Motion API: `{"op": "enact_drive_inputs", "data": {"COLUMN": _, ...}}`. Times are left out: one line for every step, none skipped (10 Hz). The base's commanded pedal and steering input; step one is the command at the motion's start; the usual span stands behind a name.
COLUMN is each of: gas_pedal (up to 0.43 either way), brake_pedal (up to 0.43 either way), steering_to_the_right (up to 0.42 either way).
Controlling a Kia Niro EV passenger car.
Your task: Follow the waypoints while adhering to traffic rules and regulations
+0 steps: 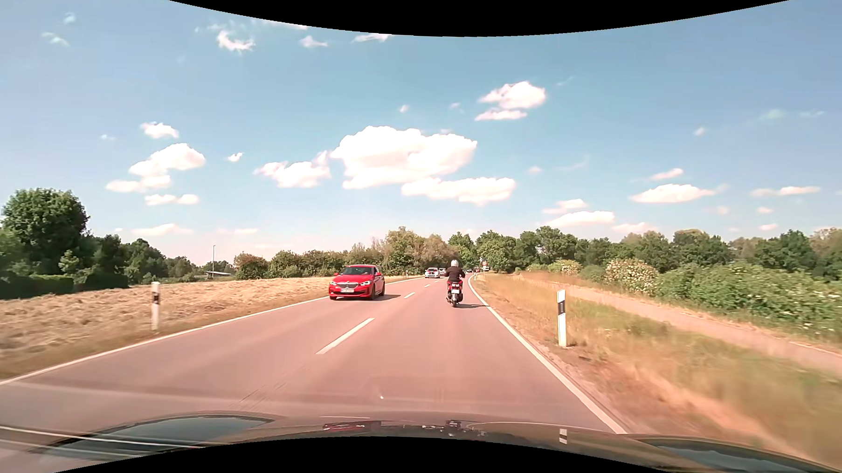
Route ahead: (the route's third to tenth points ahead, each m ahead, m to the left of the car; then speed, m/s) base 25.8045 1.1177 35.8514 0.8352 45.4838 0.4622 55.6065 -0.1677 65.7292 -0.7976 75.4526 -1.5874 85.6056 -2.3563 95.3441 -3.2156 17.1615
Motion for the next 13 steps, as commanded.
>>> {"op": "enact_drive_inputs", "data": {"gas_pedal": 0.22, "brake_pedal": 0.012, "steering_to_the_right": 0.003}}
{"op": "enact_drive_inputs", "data": {"gas_pedal": 0.228, "brake_pedal": 0.012, "steering_to_the_right": 0.003}}
{"op": "enact_drive_inputs", "data": {"gas_pedal": 0.228, "brake_pedal": 0.012, "steering_to_the_right": 0.003}}
{"op": "enact_drive_inputs", "data": {"gas_pedal": 0.228, "brake_pedal": 0.012, "steering_to_the_right": 0.004}}
{"op": "enact_drive_inputs", "data": {"gas_pedal": 0.228, "brake_pedal": 0.012, "steering_to_the_right": 0.006}}
{"op": "enact_drive_inputs", "data": {"gas_pedal": 0.228, "brake_pedal": 0.012, "steering_to_the_right": 0.007}}
{"op": "enact_drive_inputs", "data": {"gas_pedal": 0.228, "brake_pedal": 0.012, "steering_to_the_right": 0.008}}
{"op": "enact_drive_inputs", "data": {"gas_pedal": 0.228, "brake_pedal": 0.012, "steering_to_the_right": 0.008}}
{"op": "enact_drive_inputs", "data": {"gas_pedal": 0.228, "brake_pedal": 0.012, "steering_to_the_right": 0.008}}
{"op": "enact_drive_inputs", "data": {"gas_pedal": 0.228, "brake_pedal": 0.012, "steering_to_the_right": 0.009}}
{"op": "enact_drive_inputs", "data": {"gas_pedal": 0.228, "brake_pedal": 0.012, "steering_to_the_right": 0.009}}
{"op": "enact_drive_inputs", "data": {"gas_pedal": 0.228, "brake_pedal": 0.012, "steering_to_the_right": 0.008}}
{"op": "enact_drive_inputs", "data": {"gas_pedal": 0.228, "brake_pedal": 0.012, "steering_to_the_right": 0.009}}
